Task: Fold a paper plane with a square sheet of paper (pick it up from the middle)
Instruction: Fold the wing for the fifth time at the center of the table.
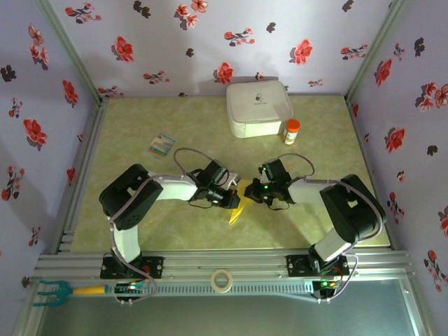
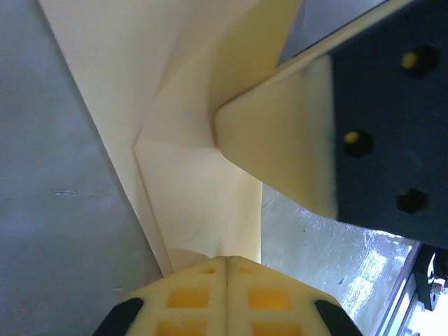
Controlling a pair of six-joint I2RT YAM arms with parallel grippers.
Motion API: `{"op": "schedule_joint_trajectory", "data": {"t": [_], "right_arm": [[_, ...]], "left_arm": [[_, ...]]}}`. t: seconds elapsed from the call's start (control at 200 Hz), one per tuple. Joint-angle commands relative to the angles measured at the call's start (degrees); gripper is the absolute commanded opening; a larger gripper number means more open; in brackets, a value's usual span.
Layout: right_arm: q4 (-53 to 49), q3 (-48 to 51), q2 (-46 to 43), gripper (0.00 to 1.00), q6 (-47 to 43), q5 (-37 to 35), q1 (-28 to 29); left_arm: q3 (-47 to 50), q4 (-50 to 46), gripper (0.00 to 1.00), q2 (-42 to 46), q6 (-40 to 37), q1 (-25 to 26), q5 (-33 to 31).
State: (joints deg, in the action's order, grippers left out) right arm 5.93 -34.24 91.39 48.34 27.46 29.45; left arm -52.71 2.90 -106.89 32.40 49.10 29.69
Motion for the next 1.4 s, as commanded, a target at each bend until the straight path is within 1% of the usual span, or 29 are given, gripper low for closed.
{"op": "schedule_joint_trajectory", "data": {"t": [0.0, 0.305, 0.475, 0.615, 0.74, 0.895, 1.0, 1.07, 1.22, 1.295, 1.395], "right_arm": [[0.73, -0.84, 2.4, 0.08, -1.69, -0.9, -2.53], [0.86, -3.02, 4.07, 0.08, -2.81, -0.4, -8.01], [-0.52, -4.94, 4.96, 0.08, -4.03, -1.35, -11.05], [1.78, -5.07, 5.87, 0.08, -2.79, -0.53, -14.28], [0.22, -6.61, 5.15, 0.08, -2.61, 0.04, -15.52], [-0.5, -5.1, -1.38, 0.09, -1.76, -0.38, -15.07], [0.74, -2.89, -4.47, 0.1, -0.56, 0.13, -12.98], [2.41, -1.53, -4.56, 0.1, 0.76, 1.31, -10.32], [5.82, 0.68, -2.85, 0.08, 2.76, 1.43, -5.21], [6.13, 0.71, -0.66, 0.04, 2.9, 2.33, -4.11], [6.75, 2.33, 1.11, 0.03, 3.25, 0.91, -3.61]], "left_arm": [[1.63, -5.31, 0.0, -2.18, -1.89, -0.24, -2.95], [1.52, -5.53, 0.0, -3.42, -1.9, -0.28, -2.93], [1.81, -5.09, 0.0, -3.68, -1.8, -0.24, -2.92], [1.86, -5.03, 0.0, -3.58, -1.81, -0.23, -2.94], [2.09, -4.74, 0.0, -3.49, -1.73, -0.22, -3.08], [2.17, -4.67, 0.0, -3.01, -1.74, -0.28, -3.69], [2.17, -4.46, 0.0, -2.8, -1.73, -0.23, -4.04], [2.17, -4.48, 0.0, -2.63, -1.68, -0.23, -4.14], [1.97, -4.74, 0.0, -1.87, -1.75, -0.19, -4.13], [1.64, -4.82, 0.0, -1.31, -1.55, -0.24, -3.98], [0.62, -5.38, 0.0, -0.06, -1.38, -0.23, -2.97]]}}
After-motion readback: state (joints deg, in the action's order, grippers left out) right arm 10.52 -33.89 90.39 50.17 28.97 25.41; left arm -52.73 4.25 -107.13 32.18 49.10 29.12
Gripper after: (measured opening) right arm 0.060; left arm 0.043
